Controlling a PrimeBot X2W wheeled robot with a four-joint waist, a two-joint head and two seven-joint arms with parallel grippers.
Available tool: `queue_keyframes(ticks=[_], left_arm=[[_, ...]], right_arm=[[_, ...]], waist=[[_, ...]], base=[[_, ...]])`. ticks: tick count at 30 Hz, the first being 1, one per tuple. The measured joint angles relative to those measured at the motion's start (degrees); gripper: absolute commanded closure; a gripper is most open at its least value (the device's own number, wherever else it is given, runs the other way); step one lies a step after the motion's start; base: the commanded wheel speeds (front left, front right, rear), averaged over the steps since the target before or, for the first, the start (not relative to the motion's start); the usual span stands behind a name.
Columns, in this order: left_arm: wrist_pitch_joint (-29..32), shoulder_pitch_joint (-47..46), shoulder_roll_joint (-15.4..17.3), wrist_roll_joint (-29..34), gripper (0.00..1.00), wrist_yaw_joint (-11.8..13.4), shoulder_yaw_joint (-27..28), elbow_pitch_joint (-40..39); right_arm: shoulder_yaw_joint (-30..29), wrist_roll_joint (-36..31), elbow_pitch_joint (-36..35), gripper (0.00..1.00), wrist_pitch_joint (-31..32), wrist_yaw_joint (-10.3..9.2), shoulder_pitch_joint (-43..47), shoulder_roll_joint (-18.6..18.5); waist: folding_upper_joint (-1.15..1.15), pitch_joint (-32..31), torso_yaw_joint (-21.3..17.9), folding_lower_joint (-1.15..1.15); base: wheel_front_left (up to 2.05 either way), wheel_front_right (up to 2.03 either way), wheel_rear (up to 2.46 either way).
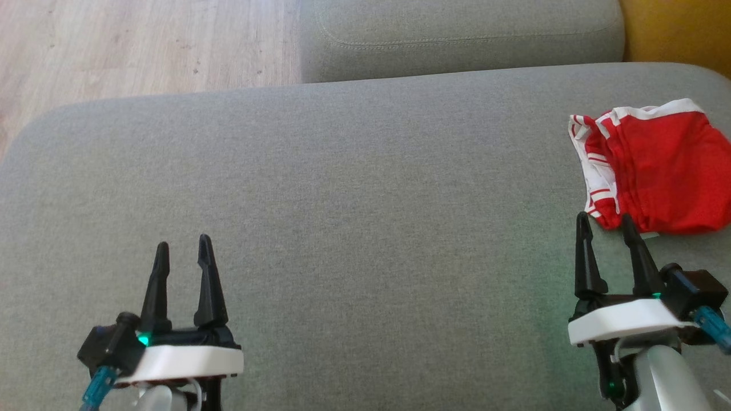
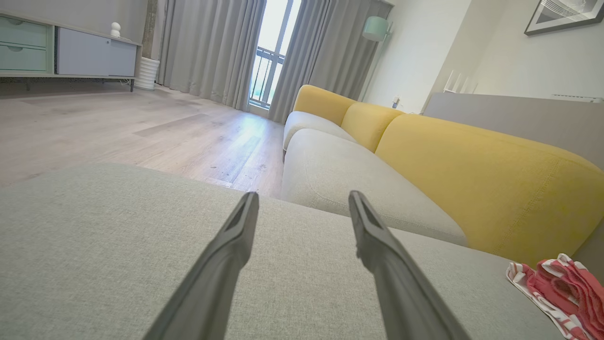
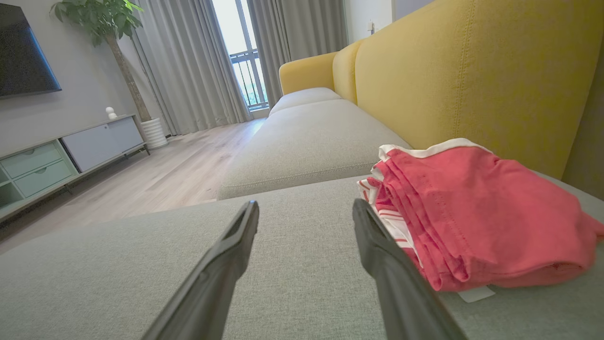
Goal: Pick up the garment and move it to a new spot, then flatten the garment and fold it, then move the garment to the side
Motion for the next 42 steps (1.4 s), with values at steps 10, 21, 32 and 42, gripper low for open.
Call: queue_keyframes(ticks=[10, 21, 32, 42], left_arm=[[0.0, 0.0, 0.0, -0.1, 0.0, 0.0, 0.3, -0.7], [0.0, 1.9, -0.1, -1.9, 1.0, -0.1, 0.8, 3.4], [1.6, 3.2, -0.2, -7.0, 1.0, -0.1, 1.0, 4.3], [3.3, 3.1, -0.2, -12.3, 1.0, -0.3, 1.5, 4.3]], right_arm=[[0.3, 0.2, 0.3, 0.0, -0.1, 0.0, 0.0, 0.0], [1.2, 0.2, 4.9, 1.0, 0.1, 0.0, 1.9, 0.1], [1.0, 6.0, 5.4, 1.0, 1.6, 0.0, 3.3, 0.2], [0.5, 12.4, 4.8, 1.0, 3.1, 0.0, 3.3, 0.2]], waist=[[0.0, 0.1, 0.1, 0.0], [0.0, 0.1, 0.3, 0.0], [0.0, -0.1, 0.1, 0.0], [0.0, -0.3, 0.0, 0.0]], base=[[0.0, 0.0, 0.0], [0.0, 0.0, 0.0], [0.0, 0.0, 0.0], [0.0, 0.0, 0.0]])
